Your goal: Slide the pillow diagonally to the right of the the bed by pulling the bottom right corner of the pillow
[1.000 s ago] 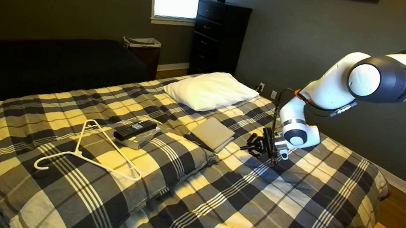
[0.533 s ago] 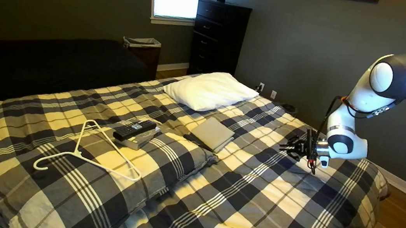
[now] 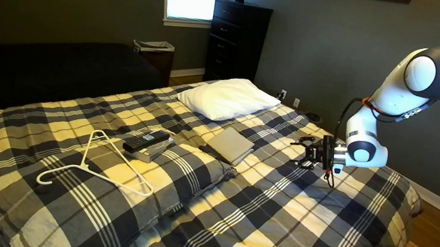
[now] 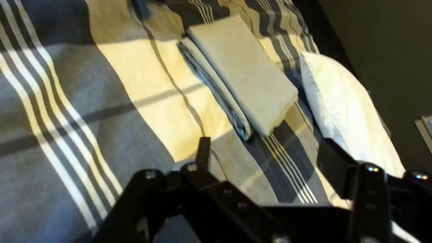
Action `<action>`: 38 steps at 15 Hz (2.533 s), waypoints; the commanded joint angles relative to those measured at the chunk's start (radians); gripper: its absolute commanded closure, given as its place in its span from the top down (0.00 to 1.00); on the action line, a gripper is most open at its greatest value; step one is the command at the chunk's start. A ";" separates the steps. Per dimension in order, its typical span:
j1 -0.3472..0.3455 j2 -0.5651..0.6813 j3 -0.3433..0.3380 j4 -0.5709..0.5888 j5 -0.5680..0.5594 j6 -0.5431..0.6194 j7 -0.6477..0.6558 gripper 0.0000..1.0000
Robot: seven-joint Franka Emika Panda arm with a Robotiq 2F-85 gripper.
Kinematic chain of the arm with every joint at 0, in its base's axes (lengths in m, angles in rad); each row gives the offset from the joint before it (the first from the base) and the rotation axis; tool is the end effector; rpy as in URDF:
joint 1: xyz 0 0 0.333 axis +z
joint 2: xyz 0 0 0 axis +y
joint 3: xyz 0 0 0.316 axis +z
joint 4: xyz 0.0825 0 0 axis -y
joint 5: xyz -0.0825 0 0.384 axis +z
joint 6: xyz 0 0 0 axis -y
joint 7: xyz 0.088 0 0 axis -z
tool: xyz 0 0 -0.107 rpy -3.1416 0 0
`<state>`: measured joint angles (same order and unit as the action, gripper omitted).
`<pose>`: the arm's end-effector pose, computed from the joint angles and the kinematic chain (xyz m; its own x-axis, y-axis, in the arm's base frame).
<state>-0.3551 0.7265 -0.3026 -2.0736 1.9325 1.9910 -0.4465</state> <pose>0.4593 -0.2952 0.0767 0.1160 -0.8202 -0.5602 -0.5807 0.4015 -0.7082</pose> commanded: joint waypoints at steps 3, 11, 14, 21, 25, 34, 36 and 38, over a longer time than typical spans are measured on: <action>0.238 -0.002 0.064 0.041 -0.052 0.182 -0.018 1.00; 0.360 0.034 0.145 0.115 -0.066 0.340 -0.010 1.00; 0.363 0.085 0.154 0.184 -0.025 0.377 0.017 1.00; 0.411 0.216 0.181 0.409 -0.217 0.478 0.323 1.00; 0.428 0.244 0.181 0.414 -0.458 0.500 0.552 1.00; 0.360 0.335 0.293 0.601 -0.435 0.595 0.526 1.00; 0.373 0.367 0.295 0.642 -0.450 0.644 0.563 1.00; 0.384 0.402 0.299 0.677 -0.471 0.685 0.594 1.00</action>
<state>0.0222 1.0487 -0.0173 -1.4881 1.4706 2.6113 0.1104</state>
